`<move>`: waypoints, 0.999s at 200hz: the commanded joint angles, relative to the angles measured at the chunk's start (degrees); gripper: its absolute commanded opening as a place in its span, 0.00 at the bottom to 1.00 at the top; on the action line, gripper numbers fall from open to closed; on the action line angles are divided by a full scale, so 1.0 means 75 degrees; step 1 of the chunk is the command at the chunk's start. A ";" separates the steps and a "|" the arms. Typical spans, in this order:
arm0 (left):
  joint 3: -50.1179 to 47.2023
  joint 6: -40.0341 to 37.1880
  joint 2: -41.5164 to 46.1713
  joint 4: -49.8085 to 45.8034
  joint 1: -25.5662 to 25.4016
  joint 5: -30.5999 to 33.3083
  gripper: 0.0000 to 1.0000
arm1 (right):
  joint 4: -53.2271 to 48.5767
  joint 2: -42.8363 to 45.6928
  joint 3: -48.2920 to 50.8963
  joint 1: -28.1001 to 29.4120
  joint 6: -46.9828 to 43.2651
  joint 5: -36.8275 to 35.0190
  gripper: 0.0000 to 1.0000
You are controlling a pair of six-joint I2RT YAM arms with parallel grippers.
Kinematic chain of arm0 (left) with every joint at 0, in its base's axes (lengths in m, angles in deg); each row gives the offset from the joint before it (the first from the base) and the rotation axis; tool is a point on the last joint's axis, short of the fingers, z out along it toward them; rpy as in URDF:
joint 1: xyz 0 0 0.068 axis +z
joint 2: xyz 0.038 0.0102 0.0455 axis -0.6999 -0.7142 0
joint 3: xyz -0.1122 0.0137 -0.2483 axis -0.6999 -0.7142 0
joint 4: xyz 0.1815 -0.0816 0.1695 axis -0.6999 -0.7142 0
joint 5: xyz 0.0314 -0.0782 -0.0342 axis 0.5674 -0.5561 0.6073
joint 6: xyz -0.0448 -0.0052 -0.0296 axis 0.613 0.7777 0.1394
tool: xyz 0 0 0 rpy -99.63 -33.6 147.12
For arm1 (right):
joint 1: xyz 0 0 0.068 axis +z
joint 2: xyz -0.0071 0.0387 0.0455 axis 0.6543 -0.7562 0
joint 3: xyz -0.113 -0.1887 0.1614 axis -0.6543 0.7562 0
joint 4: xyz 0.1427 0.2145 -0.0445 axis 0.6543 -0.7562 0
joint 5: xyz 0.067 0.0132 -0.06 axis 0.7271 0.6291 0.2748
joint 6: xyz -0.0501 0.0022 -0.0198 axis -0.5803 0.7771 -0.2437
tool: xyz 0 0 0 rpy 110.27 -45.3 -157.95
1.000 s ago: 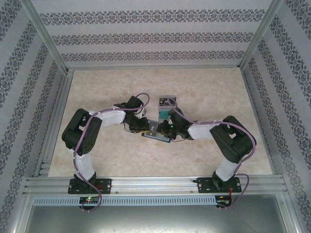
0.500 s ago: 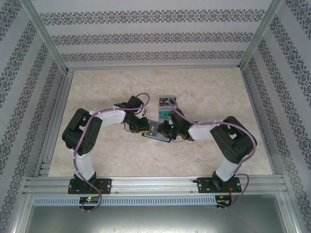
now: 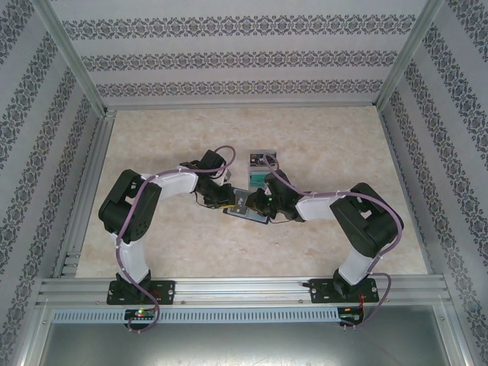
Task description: Take the credit cards out of the card holder
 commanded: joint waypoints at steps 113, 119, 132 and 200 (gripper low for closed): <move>0.0053 -0.0122 -0.0247 -0.0360 -0.0032 0.0172 0.17 | -0.0477 -0.0166 -0.0113 0.0007 -0.0163 0.0190 0.20; 0.0038 -0.0121 -0.0252 -0.0357 -0.0028 0.0167 0.17 | -0.0542 -0.0129 -0.0084 0.0004 -0.0176 0.0149 0.20; 0.0030 -0.0110 -0.0251 -0.0350 -0.0036 0.0178 0.17 | -0.0657 -0.0043 -0.0010 -0.0003 -0.0154 -0.0002 0.20; -0.0005 -0.0132 -0.0218 -0.0370 -0.0030 0.0205 0.17 | -0.0790 -0.0229 -0.0181 0.0010 -0.0200 0.0033 0.23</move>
